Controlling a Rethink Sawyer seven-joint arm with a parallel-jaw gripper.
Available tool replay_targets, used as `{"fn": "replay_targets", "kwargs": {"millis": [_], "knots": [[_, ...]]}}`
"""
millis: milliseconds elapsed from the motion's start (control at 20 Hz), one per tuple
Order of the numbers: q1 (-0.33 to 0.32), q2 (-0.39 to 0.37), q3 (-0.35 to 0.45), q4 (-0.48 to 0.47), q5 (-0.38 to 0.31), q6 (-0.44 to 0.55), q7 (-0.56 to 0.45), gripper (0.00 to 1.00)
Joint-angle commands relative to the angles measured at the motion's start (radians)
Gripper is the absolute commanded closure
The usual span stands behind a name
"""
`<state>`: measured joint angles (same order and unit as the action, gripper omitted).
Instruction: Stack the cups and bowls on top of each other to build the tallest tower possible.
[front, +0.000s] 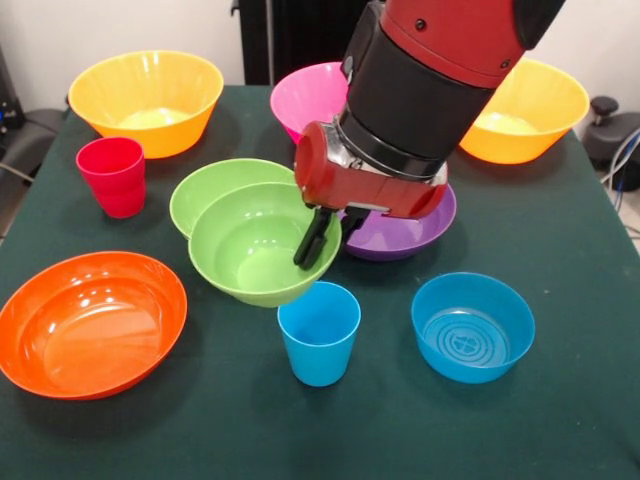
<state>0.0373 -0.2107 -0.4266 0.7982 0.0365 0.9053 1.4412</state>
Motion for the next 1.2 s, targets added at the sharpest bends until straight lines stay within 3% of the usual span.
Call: {"fn": "replay_targets", "kwargs": {"millis": [50, 550, 700, 1200], "knots": [[0.035, -0.037, 0.122, 0.181, -0.083, -0.095, -0.034, 1.00], [0.060, -0.019, 0.105, 0.168, -0.081, -0.101, -0.002, 1.00], [0.063, 0.016, 0.099, 0.100, -0.074, -0.073, 0.004, 1.00], [0.067, 0.060, 0.091, 0.021, -0.069, -0.047, 0.005, 1.00]]}}
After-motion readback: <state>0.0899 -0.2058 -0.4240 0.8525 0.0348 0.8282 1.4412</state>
